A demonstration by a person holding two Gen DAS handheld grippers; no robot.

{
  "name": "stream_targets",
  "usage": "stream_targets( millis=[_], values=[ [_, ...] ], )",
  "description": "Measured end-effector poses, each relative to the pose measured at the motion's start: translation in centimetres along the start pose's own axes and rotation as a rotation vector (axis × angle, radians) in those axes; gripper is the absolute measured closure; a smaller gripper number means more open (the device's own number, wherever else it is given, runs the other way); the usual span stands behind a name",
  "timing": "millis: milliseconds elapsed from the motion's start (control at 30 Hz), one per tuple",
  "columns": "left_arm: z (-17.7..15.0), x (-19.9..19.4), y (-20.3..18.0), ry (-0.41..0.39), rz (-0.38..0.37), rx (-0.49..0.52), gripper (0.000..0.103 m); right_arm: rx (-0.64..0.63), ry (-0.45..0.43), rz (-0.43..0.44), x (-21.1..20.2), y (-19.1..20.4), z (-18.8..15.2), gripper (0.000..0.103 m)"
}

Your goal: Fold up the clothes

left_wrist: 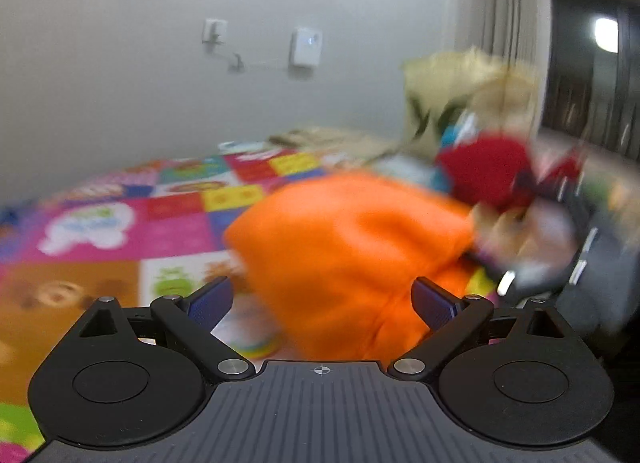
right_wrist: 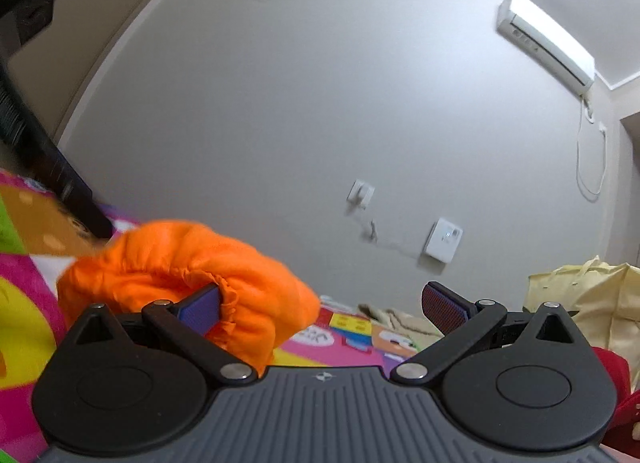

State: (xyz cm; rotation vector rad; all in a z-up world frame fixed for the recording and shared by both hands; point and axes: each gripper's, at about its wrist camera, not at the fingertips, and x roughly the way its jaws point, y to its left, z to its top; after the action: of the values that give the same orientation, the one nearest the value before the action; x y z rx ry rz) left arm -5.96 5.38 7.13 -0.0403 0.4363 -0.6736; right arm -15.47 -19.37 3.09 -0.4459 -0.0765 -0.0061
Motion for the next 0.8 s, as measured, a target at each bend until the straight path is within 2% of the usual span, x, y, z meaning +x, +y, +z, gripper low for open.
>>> stream_targets(
  millis=[67, 133, 167, 333, 400, 500, 600, 800],
  values=[
    [0.9, 0.1, 1.3, -0.021, -0.028, -0.088, 0.004, 0.015, -0.011, -0.006, -0.4, -0.3, 0.2, 0.000],
    [1.0, 0.8, 1.3, 0.018, -0.032, -0.060, 0.004, 0.027, -0.019, -0.020, -0.7, -0.7, 0.2, 0.000],
    [0.6, 1.5, 0.7, 0.037, -0.005, -0.018, 0.004, 0.036, -0.027, -0.034, -0.9, -0.8, 0.2, 0.000],
    [-1.0, 3.3, -2.1, 0.080, -0.013, 0.094, 0.004, 0.056, -0.024, -0.066, -1.1, -1.8, 0.2, 0.000],
    [-1.7, 4.0, -3.2, 0.097, -0.017, 0.137, 0.004, 0.121, 0.004, -0.001, -0.8, -2.6, 0.6, 0.000],
    [-2.4, 4.5, -3.9, 0.110, 0.048, 0.191, 0.003, 0.256, 0.077, 0.145, 0.6, -4.0, 1.4, 0.000],
    [-3.0, 4.7, -4.1, 0.112, 0.108, 0.241, 0.003, 0.343, 0.119, 0.178, 2.7, -4.9, 1.6, 0.000],
    [-4.3, 5.2, -4.3, 0.116, 0.226, 0.340, 0.003, 0.293, 0.299, 0.246, 5.2, -2.4, -1.4, 0.000]
  ],
)
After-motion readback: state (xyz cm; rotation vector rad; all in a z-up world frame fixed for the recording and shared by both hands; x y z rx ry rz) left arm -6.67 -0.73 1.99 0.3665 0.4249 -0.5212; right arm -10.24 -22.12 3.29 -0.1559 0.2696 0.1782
